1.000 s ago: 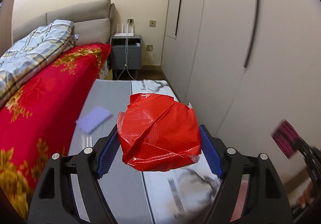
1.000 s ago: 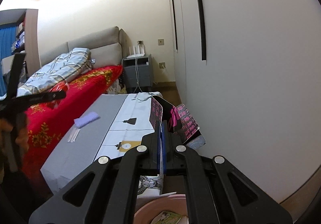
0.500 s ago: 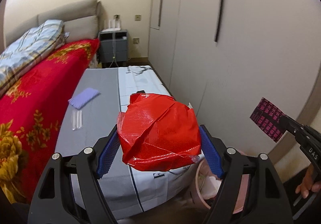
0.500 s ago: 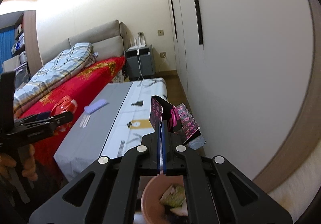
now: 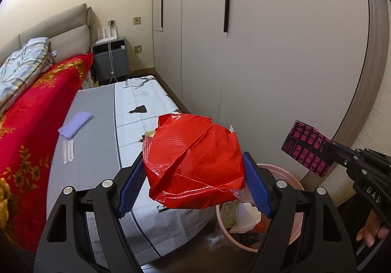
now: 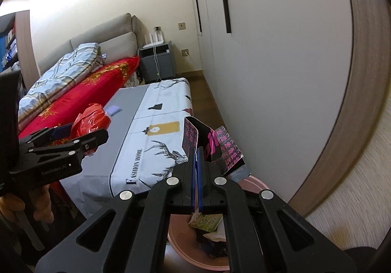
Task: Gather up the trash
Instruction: 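Carry the red bag and pink card over the pink bin and release both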
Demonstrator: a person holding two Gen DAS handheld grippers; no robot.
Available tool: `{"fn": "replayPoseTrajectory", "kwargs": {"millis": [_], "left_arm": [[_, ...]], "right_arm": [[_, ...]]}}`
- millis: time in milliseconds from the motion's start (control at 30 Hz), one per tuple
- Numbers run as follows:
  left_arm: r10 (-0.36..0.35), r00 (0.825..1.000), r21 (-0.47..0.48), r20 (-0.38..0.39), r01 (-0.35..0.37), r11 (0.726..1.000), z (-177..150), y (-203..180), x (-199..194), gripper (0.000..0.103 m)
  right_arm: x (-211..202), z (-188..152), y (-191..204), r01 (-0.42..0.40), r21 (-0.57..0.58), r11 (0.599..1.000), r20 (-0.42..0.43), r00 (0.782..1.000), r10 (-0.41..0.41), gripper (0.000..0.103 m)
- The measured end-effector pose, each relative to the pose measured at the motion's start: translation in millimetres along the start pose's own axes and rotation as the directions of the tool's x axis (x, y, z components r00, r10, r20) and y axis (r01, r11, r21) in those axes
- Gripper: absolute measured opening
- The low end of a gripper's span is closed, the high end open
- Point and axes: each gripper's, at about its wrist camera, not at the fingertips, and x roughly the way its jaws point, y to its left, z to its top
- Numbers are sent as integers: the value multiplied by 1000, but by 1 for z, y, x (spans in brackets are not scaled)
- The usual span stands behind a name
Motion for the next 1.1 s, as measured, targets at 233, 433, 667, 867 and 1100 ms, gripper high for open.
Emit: {"fn": "replayPoseTrajectory", "kwargs": {"millis": [233,433,667,867,1100], "left_arm": [[-62,997,21,-43,63,998,-2,-22,24,74],[-111,990,62,-84,116,991,-6,-54,44,74],[-134,984,67,-117,142,988,-7,-66,61,74],[-151,978,62,-144,161,985,-8,-72,71,74],[-177,968,90,-179,196,977,-13,-89,82,74]], "right_arm": [[1,-10,-12,64,18,998,-22,998,-64,2],[9,-17,-28,103,49,993,-75,992,-100,2],[18,-16,-41,152,95,984,-99,985,-142,13],[21,-17,-50,282,93,955,-114,956,-272,47],[27,-20,-66,392,126,911,-153,915,-372,58]]}}
